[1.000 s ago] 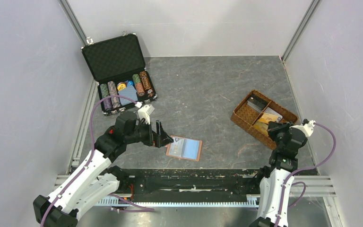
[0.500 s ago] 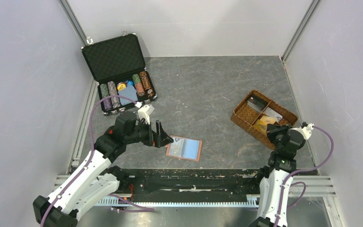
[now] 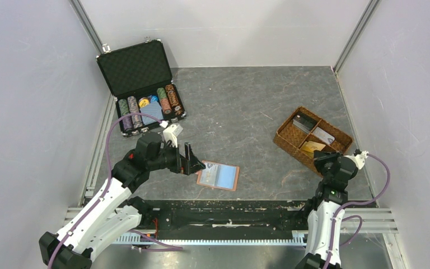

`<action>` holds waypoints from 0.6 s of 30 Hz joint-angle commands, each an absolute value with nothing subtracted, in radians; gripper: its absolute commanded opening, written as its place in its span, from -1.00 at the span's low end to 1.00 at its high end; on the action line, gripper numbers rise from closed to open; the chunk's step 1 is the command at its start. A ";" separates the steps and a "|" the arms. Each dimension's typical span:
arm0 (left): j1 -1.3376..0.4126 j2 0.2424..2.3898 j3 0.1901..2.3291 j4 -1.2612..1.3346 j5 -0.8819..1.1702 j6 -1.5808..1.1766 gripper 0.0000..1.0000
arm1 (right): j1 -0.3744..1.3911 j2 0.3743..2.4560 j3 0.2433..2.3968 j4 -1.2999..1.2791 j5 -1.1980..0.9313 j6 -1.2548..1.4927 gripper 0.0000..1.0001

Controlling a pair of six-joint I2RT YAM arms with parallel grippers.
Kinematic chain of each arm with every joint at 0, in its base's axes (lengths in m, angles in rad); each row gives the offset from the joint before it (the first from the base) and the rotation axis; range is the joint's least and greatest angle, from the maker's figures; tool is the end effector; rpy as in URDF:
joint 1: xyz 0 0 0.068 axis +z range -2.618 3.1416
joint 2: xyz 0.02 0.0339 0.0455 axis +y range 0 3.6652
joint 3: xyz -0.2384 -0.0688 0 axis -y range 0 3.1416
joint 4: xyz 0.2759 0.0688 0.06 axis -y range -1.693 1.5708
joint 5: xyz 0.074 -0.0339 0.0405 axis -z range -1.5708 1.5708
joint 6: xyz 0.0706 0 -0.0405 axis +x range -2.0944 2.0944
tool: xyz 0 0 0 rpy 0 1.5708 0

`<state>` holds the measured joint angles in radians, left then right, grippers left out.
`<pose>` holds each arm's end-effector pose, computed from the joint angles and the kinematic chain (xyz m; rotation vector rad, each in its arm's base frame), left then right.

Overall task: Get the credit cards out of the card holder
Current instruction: Place the credit card in the storage box.

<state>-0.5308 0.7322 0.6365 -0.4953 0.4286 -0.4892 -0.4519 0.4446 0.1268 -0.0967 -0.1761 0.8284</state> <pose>0.1903 -0.1457 0.2292 0.3117 2.2717 -1.0256 0.2006 -0.0836 0.1290 1.1018 1.6722 0.4175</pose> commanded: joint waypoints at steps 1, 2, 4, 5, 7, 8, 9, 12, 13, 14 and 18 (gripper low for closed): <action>-0.534 0.724 0.655 -0.465 0.453 -0.448 1.00 | -0.456 0.453 0.108 -0.011 -0.176 0.851 -1.00; -0.534 0.723 0.655 -0.465 0.453 -0.447 1.00 | -0.456 0.459 0.103 -0.008 -0.180 0.852 -1.00; -0.534 0.723 0.655 -0.466 0.453 -0.447 1.00 | -0.456 0.469 0.097 0.012 -0.183 0.854 -1.00; -0.534 0.724 0.656 -0.466 0.453 -0.448 1.00 | -0.456 0.472 0.096 0.021 -0.183 0.853 -0.98; -0.534 0.724 0.656 -0.465 0.453 -0.448 1.00 | -0.456 0.478 0.094 0.024 -0.183 0.855 -0.91; -0.534 0.724 0.656 -0.465 0.453 -0.447 1.00 | -0.456 0.483 0.095 0.025 -0.182 0.857 -0.83; -0.533 0.724 0.655 -0.465 0.454 -0.448 1.00 | -0.456 0.486 0.097 0.025 -0.181 0.857 -0.75; -0.533 0.727 0.655 -0.465 0.454 -0.446 1.00 | -0.456 0.506 0.096 0.023 -0.182 0.853 -0.68; -0.534 0.726 0.656 -0.465 0.456 -0.446 1.00 | -0.456 0.515 0.097 0.021 -0.182 0.851 -0.67; -0.534 0.725 0.656 -0.465 0.454 -0.446 1.00 | -0.456 0.522 0.101 0.017 -0.181 0.850 -0.66; -0.534 0.725 0.656 -0.465 0.456 -0.446 1.00 | -0.456 0.550 0.118 0.002 -0.176 0.829 -0.63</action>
